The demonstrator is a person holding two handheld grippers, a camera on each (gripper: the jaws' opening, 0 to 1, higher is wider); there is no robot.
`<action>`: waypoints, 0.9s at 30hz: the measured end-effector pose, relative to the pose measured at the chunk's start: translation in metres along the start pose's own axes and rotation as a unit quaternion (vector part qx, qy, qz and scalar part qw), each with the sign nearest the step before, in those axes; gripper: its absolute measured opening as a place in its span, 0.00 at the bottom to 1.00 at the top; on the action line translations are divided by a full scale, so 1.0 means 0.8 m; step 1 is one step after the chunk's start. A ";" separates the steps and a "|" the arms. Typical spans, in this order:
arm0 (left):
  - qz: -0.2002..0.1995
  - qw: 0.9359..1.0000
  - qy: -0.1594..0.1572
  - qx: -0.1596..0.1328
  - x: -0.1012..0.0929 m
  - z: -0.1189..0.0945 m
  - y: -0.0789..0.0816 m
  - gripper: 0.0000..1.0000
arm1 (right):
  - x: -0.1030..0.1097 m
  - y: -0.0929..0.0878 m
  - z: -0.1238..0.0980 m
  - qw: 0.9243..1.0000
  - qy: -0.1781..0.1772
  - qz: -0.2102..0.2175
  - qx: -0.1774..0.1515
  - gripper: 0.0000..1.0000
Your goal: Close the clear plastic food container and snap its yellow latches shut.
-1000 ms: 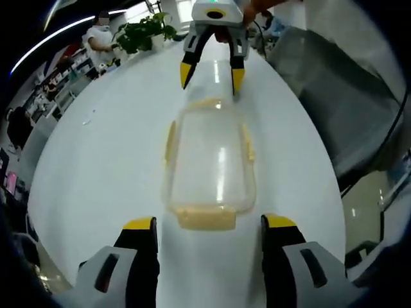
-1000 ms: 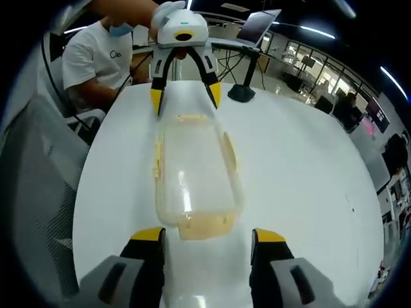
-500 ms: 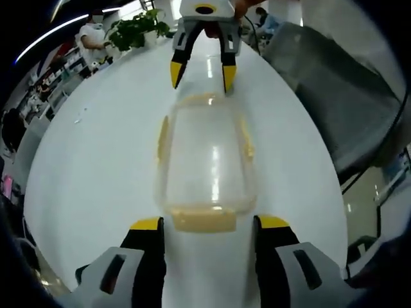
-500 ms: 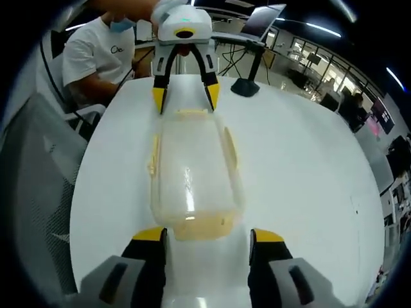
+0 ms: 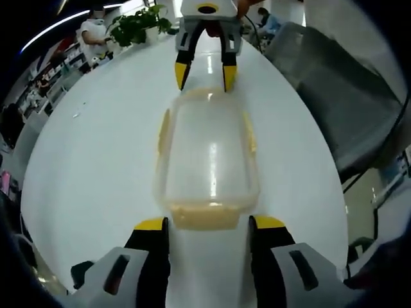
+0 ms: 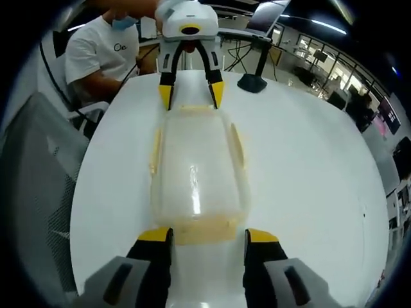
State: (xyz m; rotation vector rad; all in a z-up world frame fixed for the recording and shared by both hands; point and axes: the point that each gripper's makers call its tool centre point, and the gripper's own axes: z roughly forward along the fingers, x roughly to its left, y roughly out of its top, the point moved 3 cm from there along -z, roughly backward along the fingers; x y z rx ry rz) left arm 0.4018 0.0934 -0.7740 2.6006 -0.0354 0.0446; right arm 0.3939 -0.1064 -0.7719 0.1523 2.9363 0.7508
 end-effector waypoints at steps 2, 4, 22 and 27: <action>0.001 1.000 -0.005 0.000 -0.002 0.001 0.000 0.45 | 0.000 -0.001 0.002 1.000 0.003 -0.002 0.002 0.42; 0.003 1.000 -0.008 -0.001 -0.002 0.002 0.002 0.44 | 0.002 -0.001 0.004 1.000 0.011 -0.003 0.002 0.41; -0.003 1.000 -0.012 0.005 0.001 0.004 0.005 0.38 | 0.004 -0.002 0.007 0.999 0.037 -0.014 -0.005 0.36; -0.001 1.000 -0.010 0.007 0.000 0.004 0.005 0.38 | 0.003 -0.002 0.008 0.999 0.044 -0.014 -0.003 0.36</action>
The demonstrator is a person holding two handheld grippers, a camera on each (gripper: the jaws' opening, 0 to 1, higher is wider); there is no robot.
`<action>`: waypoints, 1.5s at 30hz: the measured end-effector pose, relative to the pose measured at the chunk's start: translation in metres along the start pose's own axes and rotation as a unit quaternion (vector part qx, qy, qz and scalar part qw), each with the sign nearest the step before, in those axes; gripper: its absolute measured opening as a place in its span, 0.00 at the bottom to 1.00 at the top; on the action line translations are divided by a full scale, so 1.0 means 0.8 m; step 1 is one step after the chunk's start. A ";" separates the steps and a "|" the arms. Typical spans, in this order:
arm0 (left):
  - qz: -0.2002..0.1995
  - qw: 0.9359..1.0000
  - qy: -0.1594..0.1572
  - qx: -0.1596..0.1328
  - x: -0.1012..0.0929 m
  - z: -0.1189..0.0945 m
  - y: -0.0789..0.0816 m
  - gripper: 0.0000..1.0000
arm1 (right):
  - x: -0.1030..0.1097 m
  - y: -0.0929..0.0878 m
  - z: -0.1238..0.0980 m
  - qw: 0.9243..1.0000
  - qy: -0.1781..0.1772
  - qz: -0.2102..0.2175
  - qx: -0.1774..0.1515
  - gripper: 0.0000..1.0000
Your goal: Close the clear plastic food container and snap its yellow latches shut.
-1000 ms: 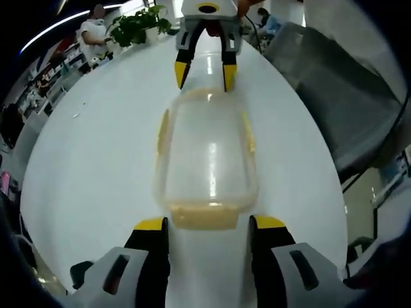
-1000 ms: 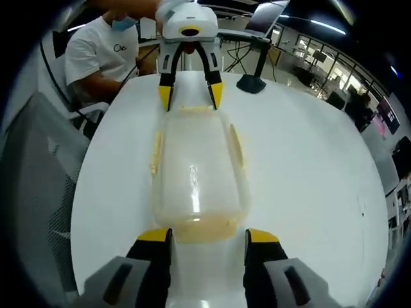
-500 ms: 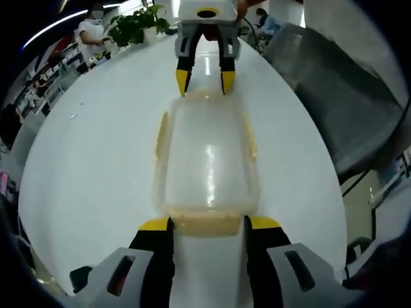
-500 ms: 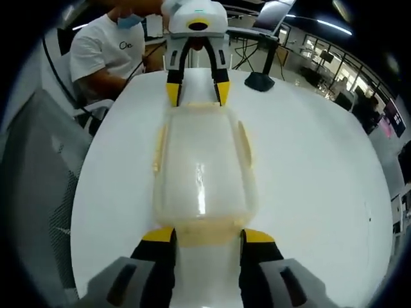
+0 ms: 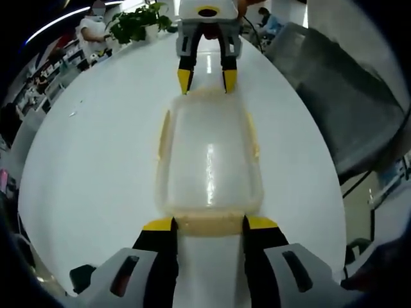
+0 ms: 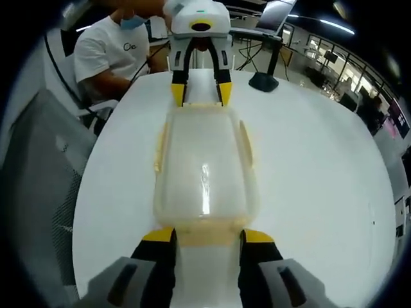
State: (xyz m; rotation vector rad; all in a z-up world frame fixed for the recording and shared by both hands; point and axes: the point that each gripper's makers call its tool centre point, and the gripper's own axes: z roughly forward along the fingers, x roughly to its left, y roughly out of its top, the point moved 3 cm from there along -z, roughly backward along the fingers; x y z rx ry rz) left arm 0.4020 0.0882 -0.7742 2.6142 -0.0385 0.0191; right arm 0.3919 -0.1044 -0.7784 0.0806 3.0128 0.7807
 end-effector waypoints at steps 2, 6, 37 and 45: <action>0.000 1.000 0.000 0.000 0.000 0.000 0.000 0.37 | 0.000 0.000 0.000 1.000 0.000 -0.006 0.001 0.36; -0.003 1.000 -0.001 0.002 0.000 0.000 0.000 0.38 | 0.000 0.001 0.001 1.000 0.006 -0.009 0.000 0.37; -0.020 1.000 -0.003 0.003 -0.033 -0.027 0.047 0.36 | 0.025 -0.002 -0.052 0.999 0.038 -0.024 -0.001 0.35; -0.022 1.000 -0.001 0.001 -0.046 -0.049 0.073 0.36 | 0.036 0.005 -0.085 0.999 0.043 -0.022 -0.008 0.35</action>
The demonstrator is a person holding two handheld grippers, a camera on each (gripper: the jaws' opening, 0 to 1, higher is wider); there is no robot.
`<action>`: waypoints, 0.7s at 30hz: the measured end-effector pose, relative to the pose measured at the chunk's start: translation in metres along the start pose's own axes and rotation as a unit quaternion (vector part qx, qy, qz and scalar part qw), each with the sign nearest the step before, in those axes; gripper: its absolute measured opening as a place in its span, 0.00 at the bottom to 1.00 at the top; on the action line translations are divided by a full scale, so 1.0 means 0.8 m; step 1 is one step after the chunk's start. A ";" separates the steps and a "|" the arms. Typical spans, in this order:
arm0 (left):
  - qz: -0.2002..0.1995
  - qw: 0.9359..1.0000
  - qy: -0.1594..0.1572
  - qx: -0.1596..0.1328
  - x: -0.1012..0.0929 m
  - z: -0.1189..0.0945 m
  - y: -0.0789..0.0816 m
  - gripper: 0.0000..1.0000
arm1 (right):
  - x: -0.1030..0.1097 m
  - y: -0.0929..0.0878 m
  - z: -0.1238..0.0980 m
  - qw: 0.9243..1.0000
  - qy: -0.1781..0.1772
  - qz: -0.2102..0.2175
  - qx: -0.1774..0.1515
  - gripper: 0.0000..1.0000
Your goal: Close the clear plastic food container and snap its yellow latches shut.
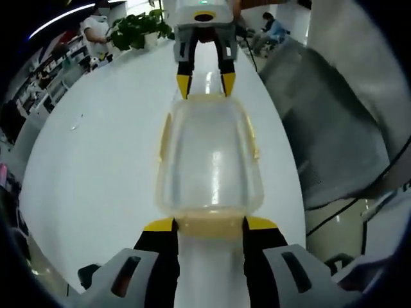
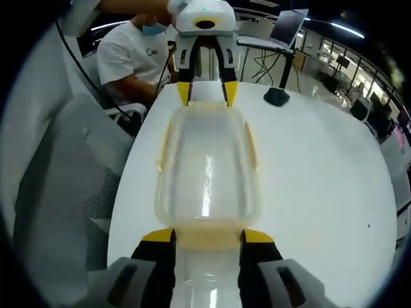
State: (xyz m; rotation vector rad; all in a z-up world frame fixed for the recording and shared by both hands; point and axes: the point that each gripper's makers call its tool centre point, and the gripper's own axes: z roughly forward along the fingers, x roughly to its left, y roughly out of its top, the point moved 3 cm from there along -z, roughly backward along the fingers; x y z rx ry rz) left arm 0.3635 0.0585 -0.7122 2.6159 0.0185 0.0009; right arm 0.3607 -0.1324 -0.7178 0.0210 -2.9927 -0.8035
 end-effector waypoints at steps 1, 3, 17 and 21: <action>0.004 1.000 0.004 0.006 -0.001 -0.002 0.001 0.36 | 0.003 0.004 -0.004 1.000 0.002 -0.001 -0.001 0.35; 0.004 1.000 0.005 0.011 -0.003 -0.005 0.003 0.36 | 0.004 0.007 -0.008 1.000 -0.004 -0.008 0.000 0.35; 0.003 1.000 0.014 0.020 -0.008 -0.032 0.039 0.36 | 0.007 0.008 -0.044 1.000 -0.019 -0.024 0.002 0.35; 0.012 0.999 0.017 0.025 -0.005 -0.036 0.054 0.36 | 0.007 0.002 -0.058 0.999 -0.026 -0.023 0.006 0.35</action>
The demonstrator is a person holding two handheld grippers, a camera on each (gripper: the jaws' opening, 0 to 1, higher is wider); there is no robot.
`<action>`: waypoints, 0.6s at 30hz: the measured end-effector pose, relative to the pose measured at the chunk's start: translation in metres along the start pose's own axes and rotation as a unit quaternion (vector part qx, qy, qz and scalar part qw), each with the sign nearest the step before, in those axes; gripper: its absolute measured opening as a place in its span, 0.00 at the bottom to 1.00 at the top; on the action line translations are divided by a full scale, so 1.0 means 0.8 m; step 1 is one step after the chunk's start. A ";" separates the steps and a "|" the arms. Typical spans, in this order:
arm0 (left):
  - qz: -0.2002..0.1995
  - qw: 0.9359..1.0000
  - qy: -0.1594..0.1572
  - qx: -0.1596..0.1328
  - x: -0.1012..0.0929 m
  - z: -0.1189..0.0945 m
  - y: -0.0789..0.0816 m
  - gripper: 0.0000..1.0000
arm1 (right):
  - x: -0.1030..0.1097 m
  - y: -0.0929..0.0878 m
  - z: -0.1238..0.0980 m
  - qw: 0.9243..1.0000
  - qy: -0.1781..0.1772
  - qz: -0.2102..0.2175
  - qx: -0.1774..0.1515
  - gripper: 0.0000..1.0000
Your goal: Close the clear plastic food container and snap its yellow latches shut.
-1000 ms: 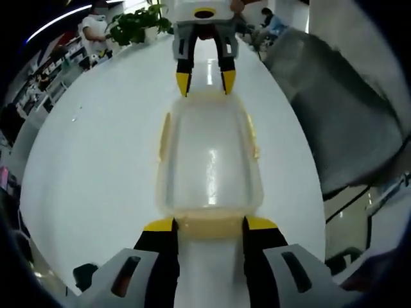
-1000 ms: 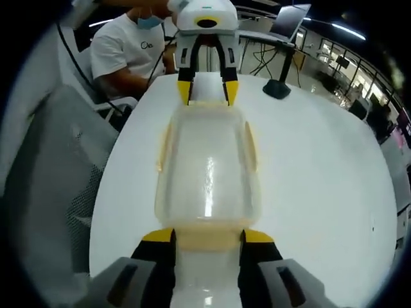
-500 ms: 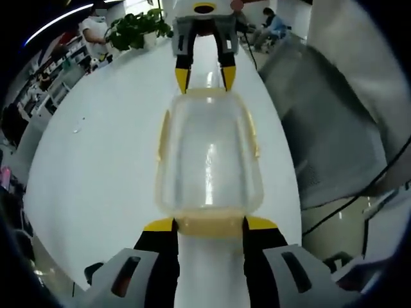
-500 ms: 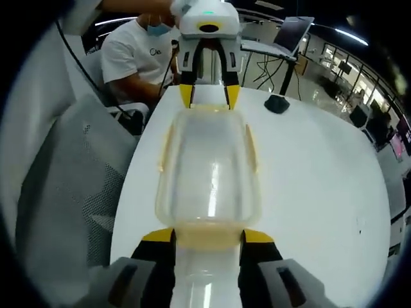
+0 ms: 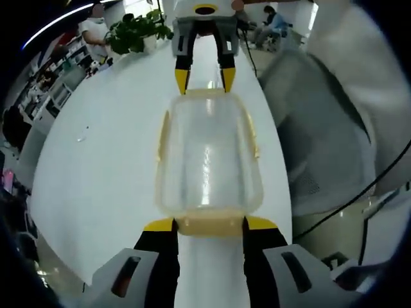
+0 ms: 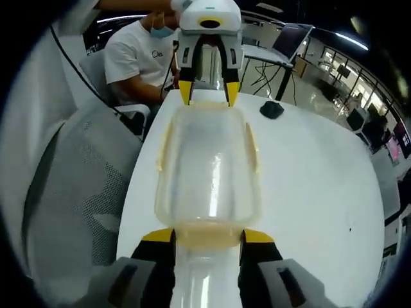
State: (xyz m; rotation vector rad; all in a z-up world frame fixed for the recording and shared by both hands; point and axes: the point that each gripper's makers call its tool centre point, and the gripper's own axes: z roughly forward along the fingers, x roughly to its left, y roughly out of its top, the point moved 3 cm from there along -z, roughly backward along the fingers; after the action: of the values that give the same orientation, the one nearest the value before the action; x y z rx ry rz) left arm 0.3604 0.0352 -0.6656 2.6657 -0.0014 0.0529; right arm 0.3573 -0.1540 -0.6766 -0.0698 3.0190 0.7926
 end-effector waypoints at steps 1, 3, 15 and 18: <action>0.000 1.000 -0.001 0.000 0.000 0.000 0.004 0.36 | 0.000 -0.002 -0.003 1.000 -0.001 0.000 0.000 0.35; 0.003 1.000 0.001 0.000 0.002 0.000 0.013 0.36 | 0.000 -0.007 -0.011 1.000 -0.005 0.003 -0.001 0.35; 0.027 1.000 0.012 -0.006 0.010 0.019 0.066 0.36 | 0.000 -0.050 -0.048 1.000 -0.024 0.007 0.009 0.36; 0.031 0.999 0.013 -0.004 0.010 0.023 0.077 0.36 | 0.000 -0.058 -0.055 1.000 -0.028 0.003 0.013 0.36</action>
State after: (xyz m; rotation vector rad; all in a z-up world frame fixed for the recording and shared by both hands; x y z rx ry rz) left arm 0.3681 -0.0278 -0.6538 2.6566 -0.0760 0.1069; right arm 0.3589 -0.2160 -0.6609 -0.0384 2.9779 0.7438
